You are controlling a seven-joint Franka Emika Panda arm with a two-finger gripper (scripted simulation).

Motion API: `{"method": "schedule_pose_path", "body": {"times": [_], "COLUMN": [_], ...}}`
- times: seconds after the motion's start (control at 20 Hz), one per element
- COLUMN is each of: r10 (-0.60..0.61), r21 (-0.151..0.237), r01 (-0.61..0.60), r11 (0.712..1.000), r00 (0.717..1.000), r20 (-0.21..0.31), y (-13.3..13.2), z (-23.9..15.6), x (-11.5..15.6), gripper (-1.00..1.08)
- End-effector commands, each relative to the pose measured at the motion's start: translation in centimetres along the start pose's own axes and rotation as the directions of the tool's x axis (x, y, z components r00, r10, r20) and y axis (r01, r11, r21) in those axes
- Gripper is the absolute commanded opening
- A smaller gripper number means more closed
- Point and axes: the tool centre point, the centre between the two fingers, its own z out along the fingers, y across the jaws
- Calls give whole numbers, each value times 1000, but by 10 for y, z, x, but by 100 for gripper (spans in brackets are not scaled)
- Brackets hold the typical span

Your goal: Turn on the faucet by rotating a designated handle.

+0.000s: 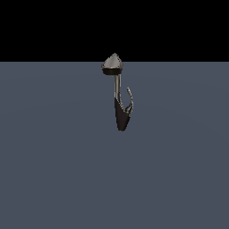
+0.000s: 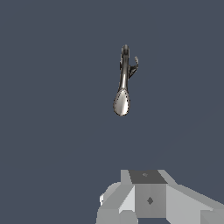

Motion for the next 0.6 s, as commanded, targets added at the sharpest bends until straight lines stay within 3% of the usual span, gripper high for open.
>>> {"method": "schedule_pose_path", "body": {"times": [0.0, 0.3, 0.55], "r10": [25, 119, 232], "r21": [16, 73, 132], "r01": [-25, -122, -245], "r11": [1000, 990, 961], "r00": [1000, 992, 967], "r20": [9, 47, 102], "y": [-1, -4, -6], "z": [3, 15, 31], "x": [7, 32, 63], "gripper": [-100, -100, -100]}}
